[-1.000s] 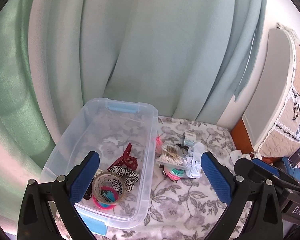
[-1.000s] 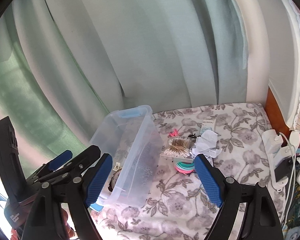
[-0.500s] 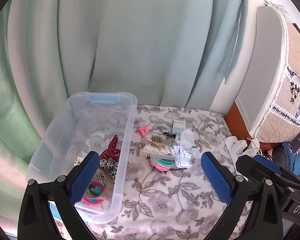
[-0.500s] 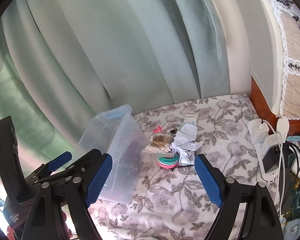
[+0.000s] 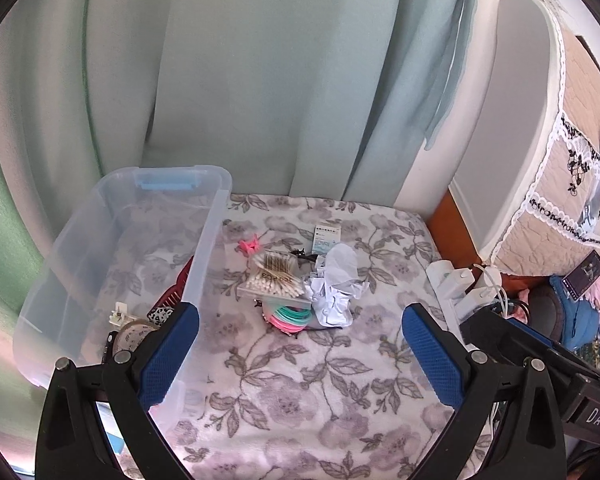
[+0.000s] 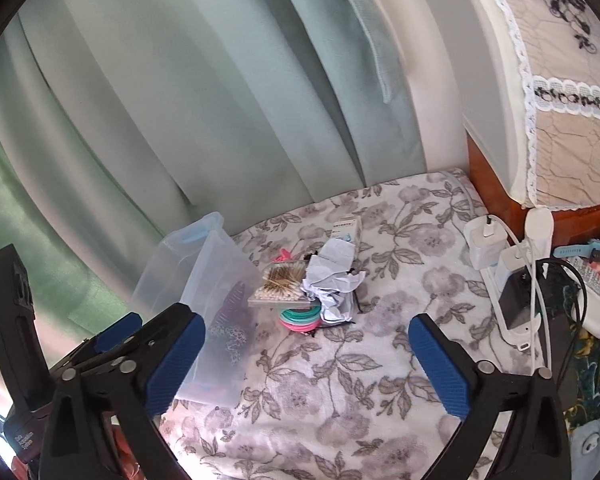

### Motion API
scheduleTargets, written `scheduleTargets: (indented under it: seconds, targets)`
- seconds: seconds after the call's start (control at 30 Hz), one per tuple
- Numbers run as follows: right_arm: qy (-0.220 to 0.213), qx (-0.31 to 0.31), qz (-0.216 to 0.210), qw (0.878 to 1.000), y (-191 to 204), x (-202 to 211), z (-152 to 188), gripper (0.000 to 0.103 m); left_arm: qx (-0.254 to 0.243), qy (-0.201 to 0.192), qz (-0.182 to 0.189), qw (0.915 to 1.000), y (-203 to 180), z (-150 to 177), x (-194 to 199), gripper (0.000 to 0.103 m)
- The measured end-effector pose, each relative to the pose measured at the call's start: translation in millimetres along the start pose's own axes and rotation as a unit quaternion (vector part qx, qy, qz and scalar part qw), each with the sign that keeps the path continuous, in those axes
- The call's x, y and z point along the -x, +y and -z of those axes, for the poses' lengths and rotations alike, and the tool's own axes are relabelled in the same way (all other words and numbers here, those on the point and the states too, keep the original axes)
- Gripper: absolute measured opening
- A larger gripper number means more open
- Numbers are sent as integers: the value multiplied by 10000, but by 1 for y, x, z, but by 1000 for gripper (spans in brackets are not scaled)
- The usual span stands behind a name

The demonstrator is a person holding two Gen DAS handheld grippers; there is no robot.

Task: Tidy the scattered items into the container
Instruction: 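Withdraw both tools from the box back over the remaining items, then reach left tool to the cotton swab bag while right tool reaches the crumpled paper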

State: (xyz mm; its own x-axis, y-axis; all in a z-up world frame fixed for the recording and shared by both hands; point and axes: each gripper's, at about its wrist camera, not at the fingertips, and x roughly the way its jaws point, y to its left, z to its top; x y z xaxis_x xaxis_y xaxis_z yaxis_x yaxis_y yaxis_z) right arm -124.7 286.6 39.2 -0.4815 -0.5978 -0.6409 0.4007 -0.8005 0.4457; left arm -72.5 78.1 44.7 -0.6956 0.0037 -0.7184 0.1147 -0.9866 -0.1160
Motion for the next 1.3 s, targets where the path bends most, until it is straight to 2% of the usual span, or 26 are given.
scheduleTargets:
  seconds: [0.53, 0.8, 1.13, 1.3]
  targets:
    - [83, -90, 189, 9997, -21, -14, 4, 103, -39, 225, 142, 9996, -8, 10, -32, 102]
    - [35, -55, 279, 9996, -33, -28, 9, 103, 38, 458, 318, 9984, -7, 19, -59, 102]
    - [326, -183, 306, 9988, -48, -52, 15, 103, -166, 468, 119, 9987, -10, 23, -78, 102]
    - [270, -261, 238, 9990, -54, -58, 15, 103, -186, 460, 92, 9987, -9, 19, -82, 102]
